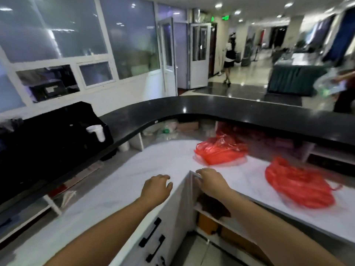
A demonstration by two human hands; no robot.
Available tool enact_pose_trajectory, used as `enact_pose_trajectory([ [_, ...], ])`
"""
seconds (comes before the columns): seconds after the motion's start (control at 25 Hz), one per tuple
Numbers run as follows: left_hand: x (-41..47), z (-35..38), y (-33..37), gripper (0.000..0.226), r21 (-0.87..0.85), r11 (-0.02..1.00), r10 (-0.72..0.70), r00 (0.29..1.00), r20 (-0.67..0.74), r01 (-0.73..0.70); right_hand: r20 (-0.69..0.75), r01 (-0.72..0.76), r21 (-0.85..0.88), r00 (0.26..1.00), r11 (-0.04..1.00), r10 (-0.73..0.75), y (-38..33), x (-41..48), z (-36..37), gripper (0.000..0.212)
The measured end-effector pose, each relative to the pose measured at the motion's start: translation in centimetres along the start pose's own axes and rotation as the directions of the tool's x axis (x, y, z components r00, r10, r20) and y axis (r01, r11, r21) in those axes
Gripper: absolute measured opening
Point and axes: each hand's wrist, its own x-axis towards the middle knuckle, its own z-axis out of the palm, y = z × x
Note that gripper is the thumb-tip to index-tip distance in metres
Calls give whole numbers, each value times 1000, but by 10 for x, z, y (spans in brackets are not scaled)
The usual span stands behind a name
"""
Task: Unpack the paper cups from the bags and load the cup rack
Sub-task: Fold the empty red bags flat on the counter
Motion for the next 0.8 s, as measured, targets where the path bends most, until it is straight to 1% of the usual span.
enact_pose_trajectory([
  [0.08, 41, 15, 48, 43, 4, 995, 101, 995, 26, -101, -27, -112, 6, 993, 994, 112, 54, -6, -12, 40],
  [0.16, 76, 30, 85, 42, -2, 987, 162, 985, 56, -162, -28, -193, 9, 981, 981, 193, 95, -7, -21, 46],
  [0.28, 136, 58, 139, 43, -45, 960, 280, 956, 85, -277, -36, -304, 13, 952, 953, 304, 157, 3, -34, 46],
  [0.4, 200, 85, 177, 38, -97, 929, 365, 925, 101, -356, -43, -400, 5, 916, 917, 400, 212, 31, -45, 46],
  [0.52, 264, 100, 200, 37, -104, 898, 438, 893, 103, -429, -39, -454, -5, 890, 891, 454, 247, 66, -64, 45],
  [0.64, 333, 115, 216, 36, -118, 876, 479, 872, 102, -468, -51, -481, 9, 875, 877, 481, 277, 107, -81, 45],
  [0.72, 366, 130, 224, 35, -134, 885, 461, 878, 130, -445, -41, -497, 20, 867, 868, 497, 296, 124, -86, 46],
  [0.8, 392, 149, 233, 37, -134, 895, 443, 879, 173, -425, -11, -506, -6, 863, 863, 505, 319, 138, -88, 46],
])
